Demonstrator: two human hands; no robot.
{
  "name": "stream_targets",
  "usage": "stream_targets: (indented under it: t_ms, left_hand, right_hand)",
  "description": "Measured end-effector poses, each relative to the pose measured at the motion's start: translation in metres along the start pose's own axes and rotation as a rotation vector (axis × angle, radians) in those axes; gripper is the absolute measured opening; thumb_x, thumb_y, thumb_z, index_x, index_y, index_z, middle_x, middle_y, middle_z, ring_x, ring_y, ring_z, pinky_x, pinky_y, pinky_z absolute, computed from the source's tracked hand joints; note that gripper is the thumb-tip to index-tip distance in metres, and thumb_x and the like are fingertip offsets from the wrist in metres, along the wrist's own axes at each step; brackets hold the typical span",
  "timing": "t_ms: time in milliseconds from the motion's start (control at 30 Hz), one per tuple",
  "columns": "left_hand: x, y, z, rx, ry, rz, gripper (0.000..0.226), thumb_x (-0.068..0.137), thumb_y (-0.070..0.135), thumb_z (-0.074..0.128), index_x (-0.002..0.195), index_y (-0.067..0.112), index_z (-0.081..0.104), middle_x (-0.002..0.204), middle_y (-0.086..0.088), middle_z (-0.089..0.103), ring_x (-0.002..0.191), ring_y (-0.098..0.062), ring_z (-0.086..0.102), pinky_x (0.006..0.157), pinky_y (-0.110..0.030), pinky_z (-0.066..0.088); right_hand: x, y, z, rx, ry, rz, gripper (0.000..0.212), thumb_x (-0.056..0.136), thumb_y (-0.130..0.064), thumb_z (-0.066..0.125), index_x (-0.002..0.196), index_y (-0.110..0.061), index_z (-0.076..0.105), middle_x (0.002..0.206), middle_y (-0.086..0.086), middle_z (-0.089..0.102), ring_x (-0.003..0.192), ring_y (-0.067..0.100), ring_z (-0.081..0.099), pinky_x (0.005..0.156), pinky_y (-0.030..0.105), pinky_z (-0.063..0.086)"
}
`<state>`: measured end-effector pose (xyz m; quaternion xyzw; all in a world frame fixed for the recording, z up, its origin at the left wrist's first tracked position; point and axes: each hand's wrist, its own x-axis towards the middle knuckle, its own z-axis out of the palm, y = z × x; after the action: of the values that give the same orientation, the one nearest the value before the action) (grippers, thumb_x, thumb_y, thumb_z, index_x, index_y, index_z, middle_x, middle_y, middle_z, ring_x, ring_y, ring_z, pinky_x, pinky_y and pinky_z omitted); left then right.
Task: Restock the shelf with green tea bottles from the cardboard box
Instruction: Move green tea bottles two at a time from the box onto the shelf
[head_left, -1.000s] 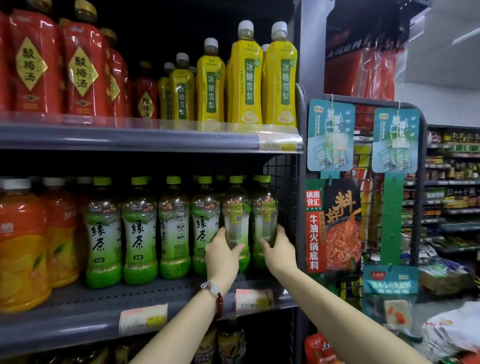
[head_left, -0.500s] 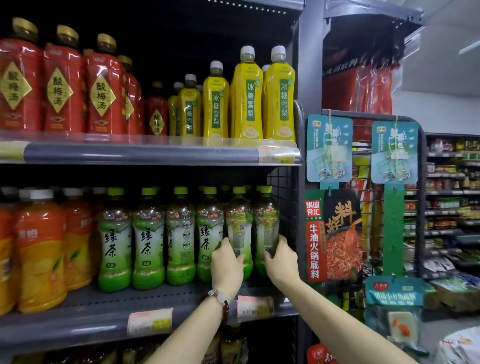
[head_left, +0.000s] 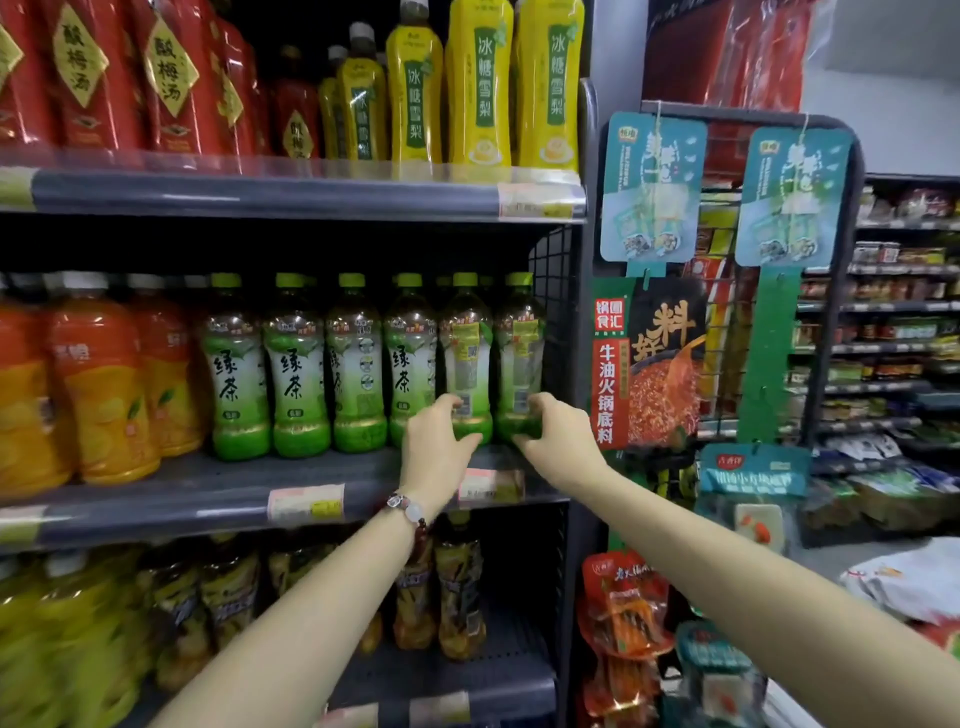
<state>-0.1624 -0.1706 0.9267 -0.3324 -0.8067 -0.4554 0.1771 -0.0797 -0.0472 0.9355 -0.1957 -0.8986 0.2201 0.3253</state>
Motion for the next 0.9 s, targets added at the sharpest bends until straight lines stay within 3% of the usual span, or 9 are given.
stream_targets:
  t_ms: [200,400,567,733,900]
  left_hand:
    - [-0.033,0.008,0.006,0.048,0.001,0.111,0.035,0.081,0.018,0.070,0.115,0.012,0.064,0.116,-0.003,0.066,0.111,-0.018,0.058,0.094,-0.026,0.043]
    - [-0.062,0.017,0.029,0.055,-0.046,0.140,0.023,0.079,0.019,0.070,0.101,0.015,0.067,0.100,-0.004,0.068,0.097,-0.022,0.060,0.086,-0.032,0.047]
    - [-0.086,0.019,0.060,0.047,-0.216,0.179,0.028,0.077,0.020,0.073,0.103,0.012,0.066,0.104,-0.005,0.068,0.101,-0.021,0.060,0.089,-0.030,0.045]
    - [-0.113,0.021,0.101,-0.003,-0.372,0.175,0.029,0.078,0.025,0.072,0.104,0.016,0.064,0.104,-0.003,0.065,0.099,-0.019,0.060,0.087,-0.028,0.045]
    - [-0.152,0.010,0.146,0.012,-0.513,0.180,0.029,0.079,0.023,0.069,0.105,0.013,0.063,0.105,-0.006,0.063,0.102,-0.023,0.058,0.087,-0.030,0.043]
  right_hand:
    - [-0.027,0.018,-0.017,0.020,-0.001,-0.086,0.043,0.082,-0.012,0.065,0.124,-0.007,0.057,0.121,0.010,0.065,0.113,0.025,0.059,0.089,0.025,0.043]
    - [-0.057,0.052,-0.030,-0.019,0.005,-0.062,0.032,0.080,-0.013,0.065,0.112,-0.007,0.063,0.107,0.010,0.070,0.102,0.024,0.064,0.086,0.028,0.047]
    - [-0.083,0.087,-0.042,-0.071,-0.058,0.069,0.039,0.083,-0.016,0.065,0.120,-0.007,0.059,0.119,0.010,0.065,0.114,0.024,0.059,0.096,0.032,0.048]
    - [-0.113,0.126,-0.047,-0.118,-0.034,0.246,0.034,0.083,-0.014,0.064,0.116,-0.007,0.061,0.114,0.010,0.067,0.105,0.023,0.061,0.081,0.025,0.046]
    - [-0.156,0.174,-0.032,-0.167,-0.041,0.471,0.035,0.082,-0.016,0.065,0.115,-0.006,0.062,0.114,0.012,0.067,0.110,0.029,0.060,0.087,0.032,0.046]
